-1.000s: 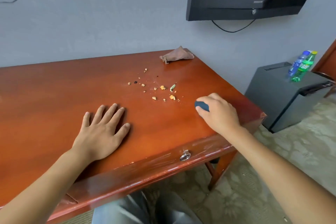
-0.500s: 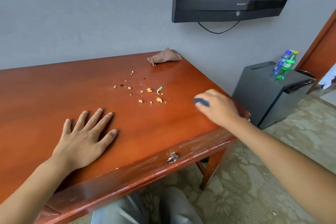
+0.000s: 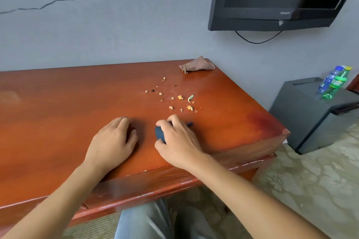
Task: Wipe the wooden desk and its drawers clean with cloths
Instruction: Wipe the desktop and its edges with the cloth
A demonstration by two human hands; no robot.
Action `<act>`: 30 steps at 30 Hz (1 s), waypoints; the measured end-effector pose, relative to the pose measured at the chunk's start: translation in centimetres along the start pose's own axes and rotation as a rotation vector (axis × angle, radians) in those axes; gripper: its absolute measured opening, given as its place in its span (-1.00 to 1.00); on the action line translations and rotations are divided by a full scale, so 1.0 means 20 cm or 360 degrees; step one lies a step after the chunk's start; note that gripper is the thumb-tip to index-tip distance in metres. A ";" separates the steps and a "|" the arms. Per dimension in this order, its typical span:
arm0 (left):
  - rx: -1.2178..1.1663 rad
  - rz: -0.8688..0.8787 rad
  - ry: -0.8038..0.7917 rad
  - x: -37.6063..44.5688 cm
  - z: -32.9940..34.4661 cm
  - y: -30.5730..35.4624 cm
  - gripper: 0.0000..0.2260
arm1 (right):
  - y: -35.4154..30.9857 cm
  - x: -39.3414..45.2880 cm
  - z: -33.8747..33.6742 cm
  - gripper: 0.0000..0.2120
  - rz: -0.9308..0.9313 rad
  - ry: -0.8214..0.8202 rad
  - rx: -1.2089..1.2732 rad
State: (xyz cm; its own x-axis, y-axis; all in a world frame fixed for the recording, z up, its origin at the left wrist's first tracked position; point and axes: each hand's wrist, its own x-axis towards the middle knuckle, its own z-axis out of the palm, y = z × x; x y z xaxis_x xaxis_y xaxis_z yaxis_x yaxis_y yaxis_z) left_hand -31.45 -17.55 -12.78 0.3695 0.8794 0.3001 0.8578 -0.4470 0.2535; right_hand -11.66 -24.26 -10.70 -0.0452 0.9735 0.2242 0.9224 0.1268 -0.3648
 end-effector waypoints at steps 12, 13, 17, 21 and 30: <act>-0.0625 -0.0210 -0.0366 0.16 -0.13 -0.13 -0.55 | -0.21 0.35 -0.04 -0.11 0.0030 -0.0682 0.0872; -0.0387 -0.0163 -0.0281 0.19 -0.09 -0.15 -0.49 | -0.11 0.31 -0.09 -0.19 0.0057 -0.0464 0.0861; -0.0176 -0.0128 -0.0248 0.44 0.00 -0.29 -0.49 | 0.51 0.26 -0.30 -0.62 0.0698 0.0473 0.0425; -0.0179 -0.0199 -0.0280 0.77 0.04 -0.44 -0.50 | 0.94 0.29 -0.34 -0.46 0.1186 0.0265 -0.0139; -0.0249 -0.0022 -0.0393 1.35 0.21 -0.27 -0.49 | 1.03 0.36 -0.22 -0.50 0.1006 0.0099 -0.0453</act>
State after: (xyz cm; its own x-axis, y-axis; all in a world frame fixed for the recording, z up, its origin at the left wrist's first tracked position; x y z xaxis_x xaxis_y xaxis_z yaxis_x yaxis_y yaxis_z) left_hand -24.68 9.28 -9.95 0.4503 0.8903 0.0678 0.8051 -0.4376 0.4004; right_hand 8.72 -15.49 -12.57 0.5481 0.8303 0.1015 0.8296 -0.5240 -0.1930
